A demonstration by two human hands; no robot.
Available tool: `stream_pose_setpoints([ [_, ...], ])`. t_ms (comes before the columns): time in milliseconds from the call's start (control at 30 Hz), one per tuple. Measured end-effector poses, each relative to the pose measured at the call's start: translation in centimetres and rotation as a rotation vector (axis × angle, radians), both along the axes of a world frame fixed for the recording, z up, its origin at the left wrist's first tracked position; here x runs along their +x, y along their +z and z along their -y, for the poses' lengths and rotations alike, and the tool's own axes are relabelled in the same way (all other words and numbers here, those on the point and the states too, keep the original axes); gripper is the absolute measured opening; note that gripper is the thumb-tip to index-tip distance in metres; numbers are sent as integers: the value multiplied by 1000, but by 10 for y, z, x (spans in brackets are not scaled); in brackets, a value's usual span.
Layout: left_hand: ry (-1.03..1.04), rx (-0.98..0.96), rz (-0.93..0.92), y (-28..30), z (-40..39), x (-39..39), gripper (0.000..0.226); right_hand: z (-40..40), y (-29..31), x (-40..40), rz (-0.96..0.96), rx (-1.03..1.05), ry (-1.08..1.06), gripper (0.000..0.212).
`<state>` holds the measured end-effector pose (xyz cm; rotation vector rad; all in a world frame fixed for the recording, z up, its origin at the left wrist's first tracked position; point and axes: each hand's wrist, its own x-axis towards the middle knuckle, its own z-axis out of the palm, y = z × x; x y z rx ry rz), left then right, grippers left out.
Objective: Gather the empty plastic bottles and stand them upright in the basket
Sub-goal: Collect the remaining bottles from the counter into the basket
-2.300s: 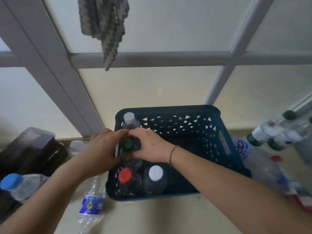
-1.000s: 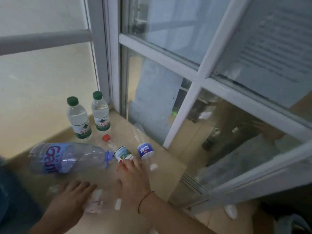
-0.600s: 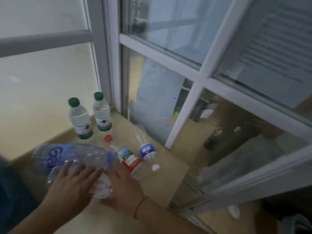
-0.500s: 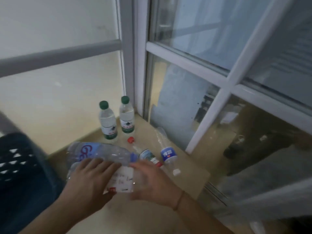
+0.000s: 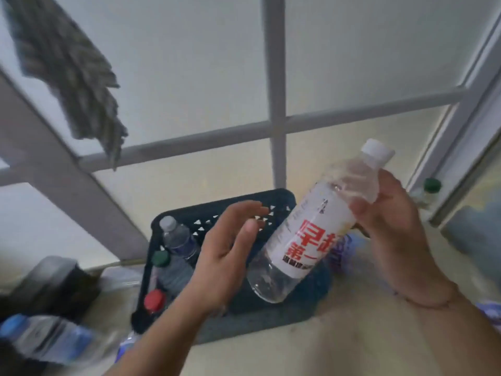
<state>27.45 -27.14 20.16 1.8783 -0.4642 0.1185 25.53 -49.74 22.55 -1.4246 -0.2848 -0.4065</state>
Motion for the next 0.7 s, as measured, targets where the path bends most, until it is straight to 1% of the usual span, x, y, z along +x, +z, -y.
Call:
stream_pose_setpoints([
  [33, 93, 28, -17, -1, -25, 5, 43, -19, -1, 8, -10, -31, 19, 54],
  [67, 168, 101, -42, -2, -48, 8, 37, -37, -5, 17, -27, -91, 27, 55],
  [100, 221, 218, -54, -5, -70, 11, 32, -55, -12, 25, -48, -183, 15, 54],
  [167, 265, 483, -17, -12, -103, 10, 25, -88, -28, 41, -96, -476, -34, 58],
  [200, 275, 570, 9, -15, -115, 7, 24, -101, -37, 48, -117, -651, -45, 63],
  [233, 287, 616, 25, -19, -124, 4, 23, -113, -47, 55, -141, -823, -33, 67],
  [300, 344, 622, 36, -28, -140, -2, 22, -132, -71, 65, -215, -1093, 71, 72],
  [367, 440, 531, -17, -38, -157, -5, 18, -143, -92, 72, -294, -1289, 226, 67],
  [400, 477, 470, -62, -42, -165, -5, 17, -145, -100, 73, -325, -1347, 298, 62],
  [433, 503, 418, -106, -46, -172, -6, 16, -145, -106, 74, -354, -1359, 357, 58],
  [533, 535, 330, -147, -56, -193, -9, 14, -135, -111, 74, -405, -1245, 462, 54],
  [700, 591, 335, -154, -82, -224, -16, 13, -124, -108, 68, -446, -1203, 683, 59],
])
